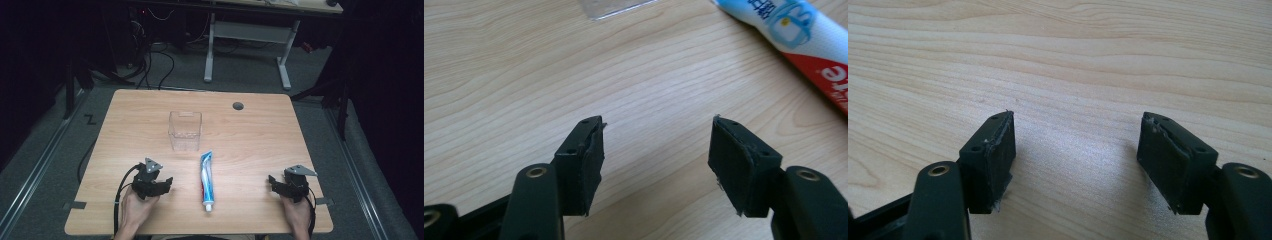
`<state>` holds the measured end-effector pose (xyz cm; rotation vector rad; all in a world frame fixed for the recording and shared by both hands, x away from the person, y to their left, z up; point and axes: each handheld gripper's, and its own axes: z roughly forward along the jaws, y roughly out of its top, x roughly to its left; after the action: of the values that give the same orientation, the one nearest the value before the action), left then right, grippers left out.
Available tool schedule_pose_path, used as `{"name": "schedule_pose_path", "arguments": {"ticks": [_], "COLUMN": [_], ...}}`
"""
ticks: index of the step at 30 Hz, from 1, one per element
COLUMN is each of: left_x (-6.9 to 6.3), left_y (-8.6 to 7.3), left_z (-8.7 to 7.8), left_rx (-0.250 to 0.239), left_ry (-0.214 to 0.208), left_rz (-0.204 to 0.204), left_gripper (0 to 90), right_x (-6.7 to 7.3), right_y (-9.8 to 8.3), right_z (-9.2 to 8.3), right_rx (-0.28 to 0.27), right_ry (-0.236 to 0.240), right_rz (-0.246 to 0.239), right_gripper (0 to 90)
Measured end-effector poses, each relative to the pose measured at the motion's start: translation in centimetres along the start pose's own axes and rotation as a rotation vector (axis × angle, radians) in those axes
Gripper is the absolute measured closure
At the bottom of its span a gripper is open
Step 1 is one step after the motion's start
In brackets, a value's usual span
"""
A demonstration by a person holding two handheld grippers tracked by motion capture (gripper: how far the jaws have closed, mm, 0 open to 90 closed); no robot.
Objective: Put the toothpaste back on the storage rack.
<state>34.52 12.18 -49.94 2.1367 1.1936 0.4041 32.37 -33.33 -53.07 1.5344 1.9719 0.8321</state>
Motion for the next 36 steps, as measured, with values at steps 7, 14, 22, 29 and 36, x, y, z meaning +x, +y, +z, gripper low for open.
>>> {"name": "schedule_pose_path", "arguments": {"ticks": [7,14,22,29,36], "left_x": [-1.5,-2.8,-4.5,-5.6,-6.8], "left_y": [1.3,2.7,4.4,6.1,7.7], "left_z": [0.2,0.8,1.6,2.5,4.0], "left_rx": [0.005,0.018,0.024,0.056,0.103], "left_ry": [-0.085,-0.097,-0.122,-0.14,-0.131], "left_rz": [0.005,0.025,0.046,0.043,0.063], "left_gripper": [38.4,37.8,37.1,36.4,36.5], "right_x": [0.0,0.0,0.0,0.0,0.0], "right_y": [0.0,0.0,0.0,0.0,0.0], "right_z": [0.0,0.0,0.0,0.0,0.0], "right_rx": [0.002,0.002,0.002,0.002,0.002], "right_ry": [-0.001,-0.002,-0.002,-0.003,-0.002], "right_rz": [0.001,0.001,0.001,0.0,0.0], "right_gripper": [31.6,31.5,31.5,31.5,31.5]}}
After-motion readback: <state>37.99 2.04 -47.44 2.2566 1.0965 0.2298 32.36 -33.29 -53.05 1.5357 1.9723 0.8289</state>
